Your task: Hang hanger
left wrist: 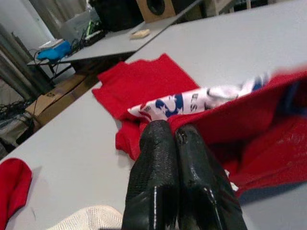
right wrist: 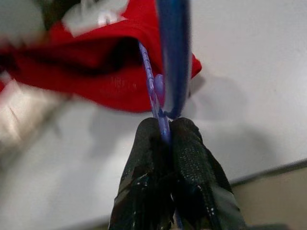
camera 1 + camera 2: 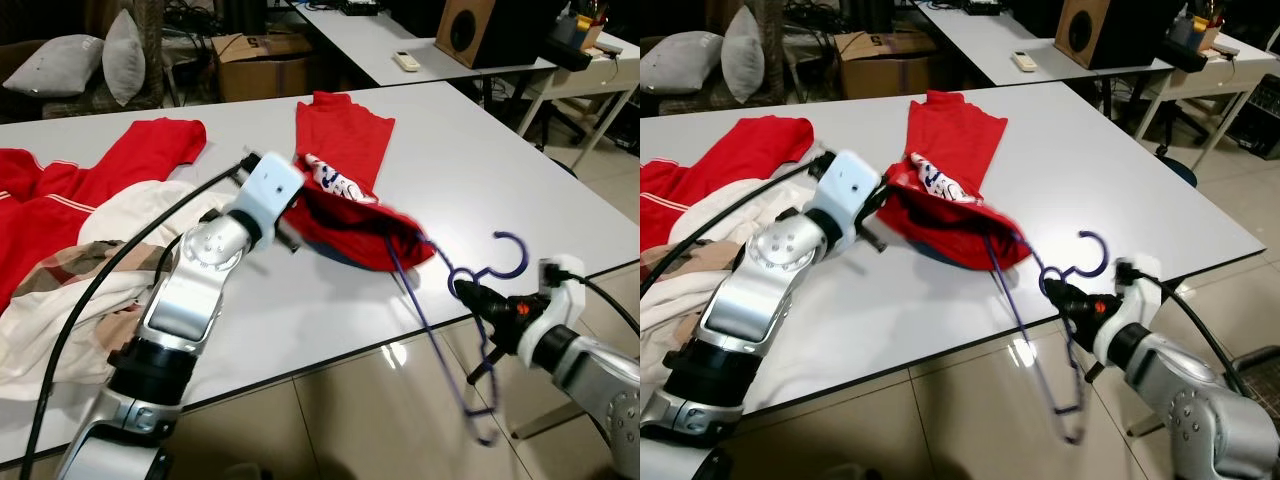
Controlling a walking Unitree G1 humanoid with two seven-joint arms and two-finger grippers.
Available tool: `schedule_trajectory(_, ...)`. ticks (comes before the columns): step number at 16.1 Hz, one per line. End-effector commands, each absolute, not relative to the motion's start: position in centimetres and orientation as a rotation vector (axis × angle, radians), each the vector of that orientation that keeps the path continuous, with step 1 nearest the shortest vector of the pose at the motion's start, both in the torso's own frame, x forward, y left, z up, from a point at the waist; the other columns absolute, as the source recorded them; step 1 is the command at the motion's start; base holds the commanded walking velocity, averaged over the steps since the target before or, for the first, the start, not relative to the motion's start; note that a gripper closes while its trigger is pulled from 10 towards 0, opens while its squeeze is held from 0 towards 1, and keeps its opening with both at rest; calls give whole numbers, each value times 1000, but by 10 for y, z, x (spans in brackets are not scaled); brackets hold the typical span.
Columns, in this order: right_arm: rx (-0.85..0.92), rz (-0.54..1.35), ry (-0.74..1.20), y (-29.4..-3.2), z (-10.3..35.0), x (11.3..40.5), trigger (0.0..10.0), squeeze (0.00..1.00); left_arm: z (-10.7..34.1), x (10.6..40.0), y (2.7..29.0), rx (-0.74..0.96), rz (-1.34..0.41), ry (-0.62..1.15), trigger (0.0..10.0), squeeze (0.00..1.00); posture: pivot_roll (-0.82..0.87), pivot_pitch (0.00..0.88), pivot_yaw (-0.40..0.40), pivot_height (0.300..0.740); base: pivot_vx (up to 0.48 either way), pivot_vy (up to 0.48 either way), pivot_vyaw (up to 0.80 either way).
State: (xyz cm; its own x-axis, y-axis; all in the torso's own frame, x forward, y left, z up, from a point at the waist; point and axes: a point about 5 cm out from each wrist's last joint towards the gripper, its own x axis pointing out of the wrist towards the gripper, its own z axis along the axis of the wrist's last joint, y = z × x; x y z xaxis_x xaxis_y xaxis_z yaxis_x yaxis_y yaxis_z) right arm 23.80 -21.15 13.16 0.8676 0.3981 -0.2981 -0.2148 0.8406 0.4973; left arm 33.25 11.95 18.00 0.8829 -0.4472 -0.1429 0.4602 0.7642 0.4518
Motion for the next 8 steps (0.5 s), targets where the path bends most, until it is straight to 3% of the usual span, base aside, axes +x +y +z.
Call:
schedule_trajectory(1,577,288,352,-212,139,248,10000,0,168,328,114,531,-548,30,1098,0,-66,0,-33,740,0,0,0)
schedule_trajectory(8,958,69,109,-217,156,324,10000,0,154,307,72,533,-801,-17,2235,0,-53,0,-14,740,0,0,0)
